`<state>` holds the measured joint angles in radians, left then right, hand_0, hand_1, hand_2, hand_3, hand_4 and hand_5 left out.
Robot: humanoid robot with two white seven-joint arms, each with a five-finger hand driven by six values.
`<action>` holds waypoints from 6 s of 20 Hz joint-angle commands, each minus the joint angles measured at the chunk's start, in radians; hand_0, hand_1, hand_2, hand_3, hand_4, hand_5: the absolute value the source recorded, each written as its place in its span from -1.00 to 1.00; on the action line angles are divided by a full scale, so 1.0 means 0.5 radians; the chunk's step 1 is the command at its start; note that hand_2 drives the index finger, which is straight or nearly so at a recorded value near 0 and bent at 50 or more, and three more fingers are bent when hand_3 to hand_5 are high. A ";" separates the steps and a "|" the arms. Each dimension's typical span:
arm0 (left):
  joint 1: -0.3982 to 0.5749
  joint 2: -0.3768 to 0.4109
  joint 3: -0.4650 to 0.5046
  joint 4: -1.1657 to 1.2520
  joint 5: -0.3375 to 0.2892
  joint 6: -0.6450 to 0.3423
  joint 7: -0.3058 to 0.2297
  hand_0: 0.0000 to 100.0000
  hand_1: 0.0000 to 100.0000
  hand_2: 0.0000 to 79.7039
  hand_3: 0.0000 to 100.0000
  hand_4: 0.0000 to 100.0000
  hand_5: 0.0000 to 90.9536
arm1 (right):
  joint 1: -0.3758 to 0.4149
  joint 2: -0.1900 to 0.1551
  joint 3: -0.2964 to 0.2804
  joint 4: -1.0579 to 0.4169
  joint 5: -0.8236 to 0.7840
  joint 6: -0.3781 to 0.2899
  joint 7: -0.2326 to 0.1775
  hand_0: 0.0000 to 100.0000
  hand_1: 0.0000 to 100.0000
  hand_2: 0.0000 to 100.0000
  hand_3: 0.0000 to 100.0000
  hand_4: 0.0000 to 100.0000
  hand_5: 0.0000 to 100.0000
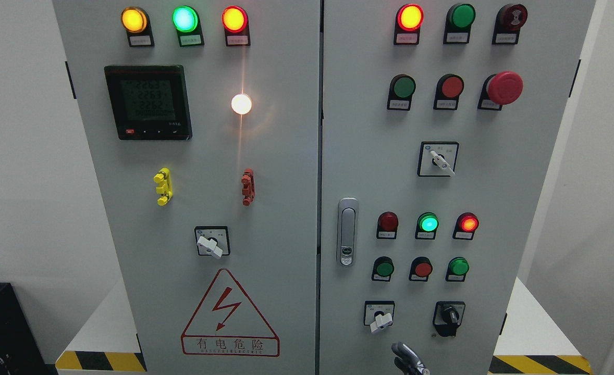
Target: Press green start button
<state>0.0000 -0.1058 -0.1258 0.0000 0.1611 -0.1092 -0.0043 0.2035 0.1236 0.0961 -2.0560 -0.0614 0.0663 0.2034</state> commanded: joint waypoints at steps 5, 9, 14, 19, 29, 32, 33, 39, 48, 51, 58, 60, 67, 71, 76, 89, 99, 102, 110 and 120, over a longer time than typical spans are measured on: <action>-0.055 0.000 0.000 0.058 0.000 0.001 -0.001 -0.76 0.11 -1.00 -1.00 -1.00 -1.00 | 0.023 0.001 0.013 -0.048 0.000 -0.001 -0.002 -1.00 -0.96 -1.00 -1.00 -1.00 -1.00; -0.055 0.000 0.000 0.058 0.000 0.001 -0.001 -0.76 0.11 -1.00 -1.00 -1.00 -1.00 | 0.023 0.001 0.013 -0.060 0.021 -0.001 -0.002 -1.00 -0.86 -1.00 -1.00 -1.00 -1.00; -0.055 0.000 0.000 0.058 0.000 0.001 -0.001 -0.76 0.11 -1.00 -1.00 -1.00 -1.00 | -0.008 0.004 0.023 -0.063 0.232 -0.031 -0.084 -0.94 -0.19 -1.00 -0.27 -0.33 -0.48; -0.055 0.000 0.000 0.058 0.000 0.001 -0.001 -0.76 0.11 -1.00 -1.00 -1.00 -1.00 | -0.091 0.004 0.065 -0.063 0.625 -0.123 -0.223 -0.86 -0.17 -1.00 0.35 0.38 0.50; -0.052 0.000 0.000 0.058 0.000 0.001 -0.001 -0.76 0.11 -1.00 -1.00 -1.00 -1.00 | -0.220 0.010 0.225 -0.063 1.686 -0.114 -0.364 -0.61 -0.33 -1.00 0.86 0.79 1.00; -0.055 0.000 0.000 0.058 0.000 0.001 -0.001 -0.76 0.11 -1.00 -1.00 -1.00 -1.00 | -0.229 0.014 0.240 -0.063 1.947 -0.114 -0.364 -0.72 -0.38 -0.99 0.93 0.81 1.00; -0.055 0.000 0.000 0.058 0.000 0.001 -0.001 -0.76 0.11 -1.00 -1.00 -1.00 -1.00 | -0.247 0.014 0.243 -0.060 2.030 -0.114 -0.361 -0.78 -0.37 -0.98 0.94 0.83 1.00; -0.055 0.000 0.000 0.058 0.000 0.001 -0.001 -0.76 0.11 -1.00 -1.00 -1.00 -1.00 | -0.287 0.014 0.244 -0.039 2.478 -0.127 -0.419 -0.92 -0.26 -1.00 0.98 0.84 1.00; -0.055 0.000 0.000 0.058 0.000 0.001 -0.001 -0.76 0.11 -1.00 -1.00 -1.00 -1.00 | -0.422 0.017 0.231 0.169 2.678 -0.179 -0.631 -0.51 -0.26 -1.00 0.96 0.84 1.00; -0.055 0.000 0.000 0.058 0.000 0.001 -0.001 -0.76 0.11 -1.00 -1.00 -1.00 -1.00 | -0.450 0.020 0.234 0.237 2.681 -0.179 -0.652 -0.47 -0.27 -1.00 0.95 0.84 1.00; -0.055 0.000 0.000 0.058 0.000 0.001 -0.001 -0.76 0.11 -1.00 -1.00 -1.00 -1.00 | -0.554 0.020 0.216 0.369 2.678 -0.179 -0.658 -0.40 -0.30 -1.00 0.94 0.84 1.00; -0.055 0.000 0.000 0.058 0.000 0.001 -0.001 -0.76 0.11 -1.00 -1.00 -1.00 -1.00 | -0.576 0.020 0.198 0.406 2.675 -0.182 -0.677 -0.38 -0.30 -1.00 0.94 0.84 1.00; -0.052 0.000 0.000 0.058 0.000 0.001 -0.001 -0.76 0.11 -1.00 -1.00 -1.00 -1.00 | -0.606 0.017 0.103 0.519 2.672 -0.240 -0.726 -0.34 -0.31 -1.00 0.94 0.84 1.00; -0.055 0.000 0.000 0.058 0.000 0.001 -0.001 -0.76 0.11 -1.00 -1.00 -1.00 -1.00 | -0.640 0.017 0.050 0.575 2.666 -0.258 -0.732 -0.31 -0.31 -1.00 0.95 0.84 1.00; -0.055 0.000 0.000 0.058 0.000 0.001 -0.001 -0.76 0.11 -1.00 -1.00 -1.00 -1.00 | -0.677 0.017 0.013 0.636 2.663 -0.274 -0.735 -0.29 -0.31 -1.00 0.95 0.84 1.00; -0.055 0.000 0.000 0.058 0.000 0.001 -0.001 -0.76 0.11 -1.00 -1.00 -1.00 -1.00 | -0.763 0.017 -0.020 0.719 2.657 -0.286 -0.741 -0.24 -0.31 -1.00 0.96 0.83 1.00; -0.055 0.000 0.000 0.058 0.000 0.001 -0.001 -0.76 0.11 -1.00 -1.00 -1.00 -1.00 | -0.803 0.020 -0.017 0.774 2.654 -0.286 -0.738 -0.22 -0.32 -1.00 0.96 0.83 1.00; -0.055 0.000 0.000 0.058 0.000 0.001 -0.001 -0.76 0.11 -1.00 -1.00 -1.00 -1.00 | -0.803 0.020 -0.017 0.774 2.654 -0.286 -0.732 -0.22 -0.31 -1.00 0.96 0.83 1.00; -0.055 0.000 0.000 0.058 0.000 0.001 -0.001 -0.76 0.11 -1.00 -1.00 -1.00 -1.00 | -0.803 0.020 -0.017 0.771 2.654 -0.283 -0.726 -0.22 -0.32 -1.00 0.96 0.83 1.00; -0.055 0.000 0.000 0.058 0.000 0.001 -0.001 -0.76 0.11 -1.00 -1.00 -1.00 -1.00 | -0.803 0.020 -0.017 0.756 2.654 -0.317 -0.741 -0.21 -0.31 -1.00 0.96 0.83 1.00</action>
<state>0.0000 -0.1058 -0.1259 0.0000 0.1611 -0.1092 -0.0043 -0.1976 0.1334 0.0896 -1.6879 1.2655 -0.0771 -0.1598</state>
